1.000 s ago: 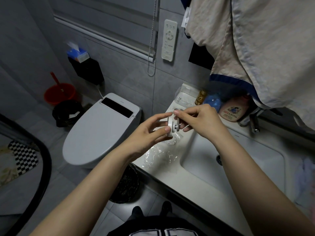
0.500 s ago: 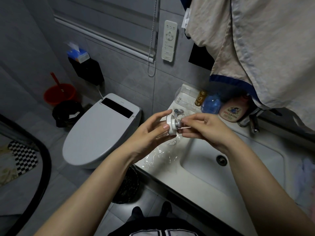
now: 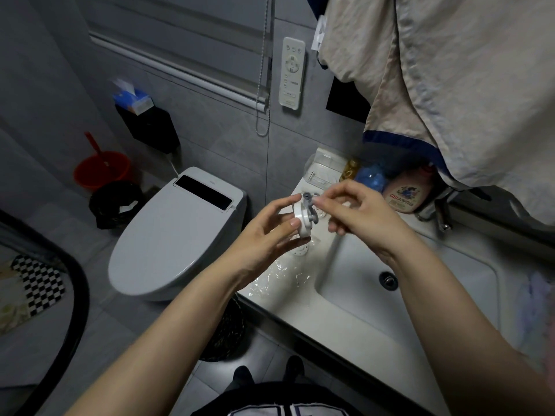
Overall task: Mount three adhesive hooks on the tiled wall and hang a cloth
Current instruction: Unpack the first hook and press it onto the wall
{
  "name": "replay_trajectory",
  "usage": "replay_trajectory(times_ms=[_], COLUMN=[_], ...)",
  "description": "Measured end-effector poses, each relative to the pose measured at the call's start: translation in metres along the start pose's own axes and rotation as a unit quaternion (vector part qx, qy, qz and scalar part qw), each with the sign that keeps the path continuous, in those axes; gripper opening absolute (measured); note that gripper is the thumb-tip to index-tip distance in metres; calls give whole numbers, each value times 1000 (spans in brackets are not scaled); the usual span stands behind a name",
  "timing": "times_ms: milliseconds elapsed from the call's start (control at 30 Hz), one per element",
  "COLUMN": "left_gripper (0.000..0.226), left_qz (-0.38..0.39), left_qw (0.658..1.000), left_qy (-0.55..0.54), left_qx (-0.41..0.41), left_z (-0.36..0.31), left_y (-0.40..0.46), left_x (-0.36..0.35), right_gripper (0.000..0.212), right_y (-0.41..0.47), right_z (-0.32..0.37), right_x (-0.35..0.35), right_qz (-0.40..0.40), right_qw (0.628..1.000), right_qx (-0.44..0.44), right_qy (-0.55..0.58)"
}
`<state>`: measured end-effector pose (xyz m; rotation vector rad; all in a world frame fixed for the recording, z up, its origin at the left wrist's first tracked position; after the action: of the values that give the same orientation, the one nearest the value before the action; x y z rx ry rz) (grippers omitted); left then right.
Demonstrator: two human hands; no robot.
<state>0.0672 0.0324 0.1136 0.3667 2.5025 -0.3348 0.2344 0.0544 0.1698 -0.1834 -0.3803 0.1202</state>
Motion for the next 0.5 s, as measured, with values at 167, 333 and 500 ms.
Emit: replay_trajectory(times_ms=[167, 333, 500], left_gripper=[38, 40, 46], left_qz=[17, -7, -29], left_qw=[999, 999, 999], left_qy=[-17, -33, -29], left_qx=[26, 15, -22], left_z=[9, 8, 2], left_y=[-3, -3, 0], left_x=[-4, 4, 13], right_gripper=[12, 8, 9], right_y=[17, 12, -1], right_z=[-4, -22, -31], right_x=[0, -1, -8], right_qz=[-60, -40, 42], right_qw=[997, 999, 996], right_qx=[27, -31, -76], right_qy=[-38, -20, 27])
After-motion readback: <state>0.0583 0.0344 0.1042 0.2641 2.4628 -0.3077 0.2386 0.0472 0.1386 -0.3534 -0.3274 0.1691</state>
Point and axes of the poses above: each hand's wrist, its own y-axis towards the middle knuckle, its own x-axis out of the back of the hand, z = x × y, the point moved 4 cm from there along y, towards the middle knuckle, and after that the axes turned 9 degrees about -y, right-handed, at the moved point
